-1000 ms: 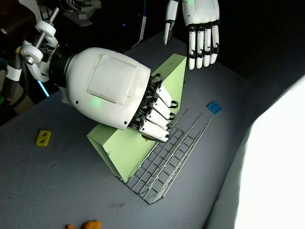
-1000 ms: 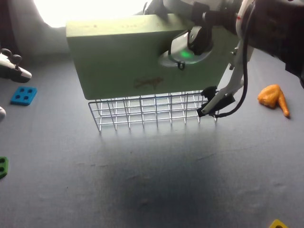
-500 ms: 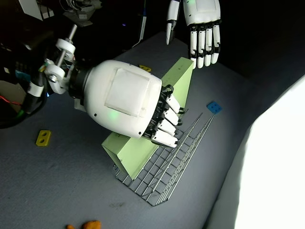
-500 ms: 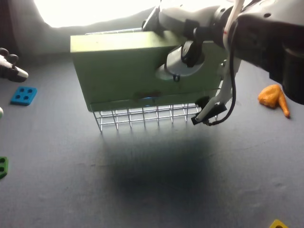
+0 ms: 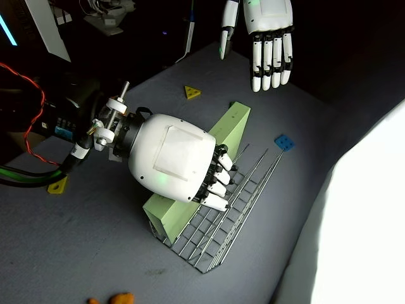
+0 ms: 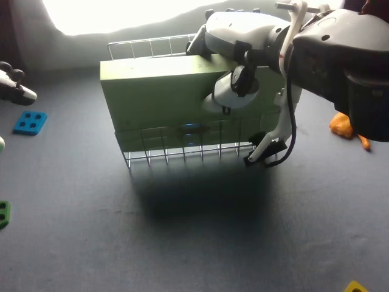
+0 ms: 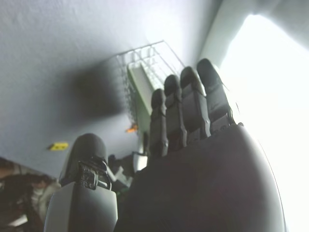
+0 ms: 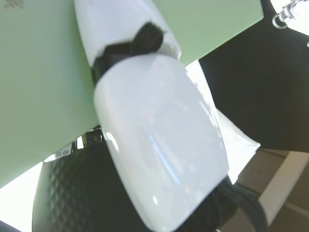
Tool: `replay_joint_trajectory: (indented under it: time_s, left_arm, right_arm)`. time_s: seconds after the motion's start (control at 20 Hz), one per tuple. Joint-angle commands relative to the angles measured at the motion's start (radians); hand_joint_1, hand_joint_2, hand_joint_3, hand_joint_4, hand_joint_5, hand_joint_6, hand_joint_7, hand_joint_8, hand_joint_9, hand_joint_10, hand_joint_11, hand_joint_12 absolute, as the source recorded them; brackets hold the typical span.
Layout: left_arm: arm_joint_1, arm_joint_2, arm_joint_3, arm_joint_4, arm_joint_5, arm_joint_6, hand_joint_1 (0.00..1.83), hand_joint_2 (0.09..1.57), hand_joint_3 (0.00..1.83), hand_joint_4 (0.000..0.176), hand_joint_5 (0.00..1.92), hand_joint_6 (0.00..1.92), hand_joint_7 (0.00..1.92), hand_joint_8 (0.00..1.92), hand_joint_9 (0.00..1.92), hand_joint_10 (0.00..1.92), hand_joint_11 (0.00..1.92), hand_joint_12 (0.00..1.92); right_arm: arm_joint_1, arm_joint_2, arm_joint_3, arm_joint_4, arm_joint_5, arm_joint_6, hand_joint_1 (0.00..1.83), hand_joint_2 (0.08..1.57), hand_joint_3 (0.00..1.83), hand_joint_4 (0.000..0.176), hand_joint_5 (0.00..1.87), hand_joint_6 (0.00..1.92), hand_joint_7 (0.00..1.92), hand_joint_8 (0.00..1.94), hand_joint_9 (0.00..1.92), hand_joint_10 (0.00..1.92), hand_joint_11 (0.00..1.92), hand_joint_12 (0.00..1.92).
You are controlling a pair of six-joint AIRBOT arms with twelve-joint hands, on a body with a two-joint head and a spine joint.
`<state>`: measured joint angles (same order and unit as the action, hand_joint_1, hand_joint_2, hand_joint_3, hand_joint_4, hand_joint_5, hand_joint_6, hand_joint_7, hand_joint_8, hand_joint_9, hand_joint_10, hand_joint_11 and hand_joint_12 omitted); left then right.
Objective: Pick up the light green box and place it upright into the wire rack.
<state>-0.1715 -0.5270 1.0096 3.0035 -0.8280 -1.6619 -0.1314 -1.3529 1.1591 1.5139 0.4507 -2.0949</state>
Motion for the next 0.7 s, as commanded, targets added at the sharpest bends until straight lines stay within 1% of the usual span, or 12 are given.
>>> replay_joint_trajectory:
  time_s: [0.0, 0.2, 0.65]
  left_arm:
    - [-0.013, 0.001, -0.002, 0.008, 0.082, 0.002, 0.19, 1.3, 0.0, 0.003, 0.24, 0.01, 0.27, 0.0, 0.2, 0.01, 0.0, 0.44]
    - [-0.013, 0.001, -0.002, 0.008, 0.082, 0.002, 0.19, 1.3, 0.0, 0.003, 0.24, 0.01, 0.27, 0.0, 0.2, 0.01, 0.0, 0.45]
    - [-0.014, 0.0, 0.002, 0.008, 0.082, 0.002, 0.19, 1.3, 0.0, 0.003, 0.24, 0.01, 0.27, 0.0, 0.2, 0.01, 0.0, 0.45]
  right_arm:
    - [0.003, 0.002, 0.002, -0.046, 0.017, 0.009, 1.23, 1.14, 0.0, 0.0, 1.03, 0.85, 0.87, 1.29, 0.68, 1.35, 0.41, 1.81]
    - [0.0, -0.001, 0.003, -0.046, 0.011, 0.024, 1.23, 1.14, 0.0, 0.0, 1.03, 0.85, 0.87, 1.29, 0.68, 1.35, 0.41, 1.81]
    - [-0.003, -0.006, 0.004, -0.046, 0.008, 0.025, 1.23, 1.14, 0.0, 0.0, 1.03, 0.85, 0.87, 1.29, 0.68, 1.35, 0.41, 1.81]
